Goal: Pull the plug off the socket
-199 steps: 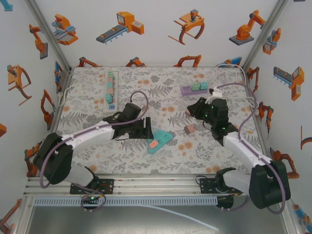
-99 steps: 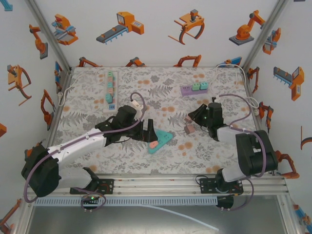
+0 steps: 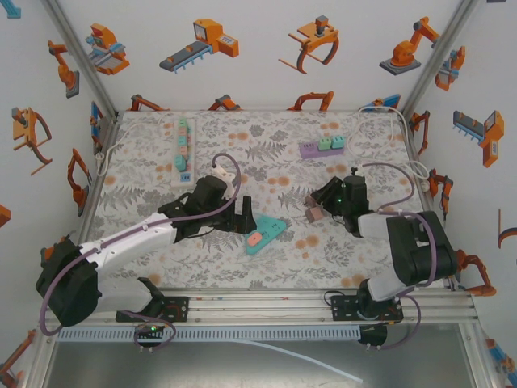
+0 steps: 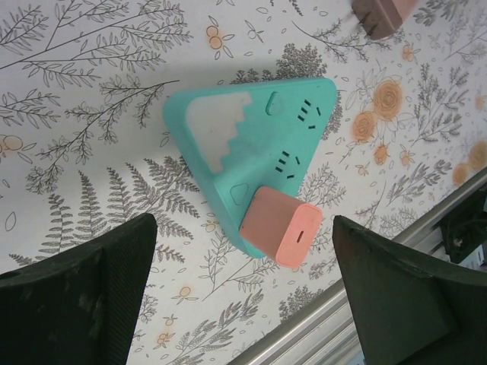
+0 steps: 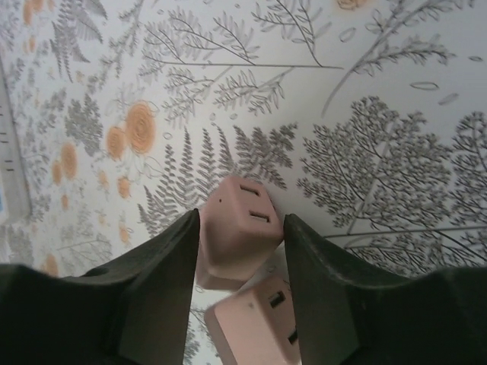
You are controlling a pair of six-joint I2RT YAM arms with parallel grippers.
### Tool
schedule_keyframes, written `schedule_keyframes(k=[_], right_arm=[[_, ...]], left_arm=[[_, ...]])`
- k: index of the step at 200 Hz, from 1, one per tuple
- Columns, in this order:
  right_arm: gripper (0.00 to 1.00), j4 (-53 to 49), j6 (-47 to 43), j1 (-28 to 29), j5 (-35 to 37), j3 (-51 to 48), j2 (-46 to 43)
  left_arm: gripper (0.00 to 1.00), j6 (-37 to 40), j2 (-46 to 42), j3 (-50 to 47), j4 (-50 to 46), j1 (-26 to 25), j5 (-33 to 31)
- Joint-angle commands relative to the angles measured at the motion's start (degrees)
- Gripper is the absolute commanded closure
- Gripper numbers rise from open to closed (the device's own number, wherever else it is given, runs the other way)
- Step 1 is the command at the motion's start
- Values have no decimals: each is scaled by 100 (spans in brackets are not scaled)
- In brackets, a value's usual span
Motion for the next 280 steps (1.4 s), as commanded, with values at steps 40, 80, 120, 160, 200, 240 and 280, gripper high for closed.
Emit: schedule_keyframes(k=[40,80,120,160,200,240,280], right_arm=[[51,-57,-883,27,313,-73,-1430],[52,387,-3005,458,-1044,41,-2201],[51,-320,-6587,1675,-2765,335,-2476],[52,-1611,-8743,2487,-3516,846,-2045],[50,-3187,-10258,3144,-3722,1565,-1385],[48,-4169,-10873,3451,-3662,2190,-650],[47,-4584,-11098,3593,-3624,2482,-113]], left_arm=[[11,-228,-285,-117,-215,155,-432],[11,-381,-555,-268,-147,355,-402],[10,-658,-771,-485,-59,654,-190],[10,-812,-1034,-714,-40,863,-81],[10,-897,-1211,-856,-212,1001,-196],[10,-979,-1220,-969,-236,1055,-247],[10,-946,-1113,-997,-234,1062,-214]])
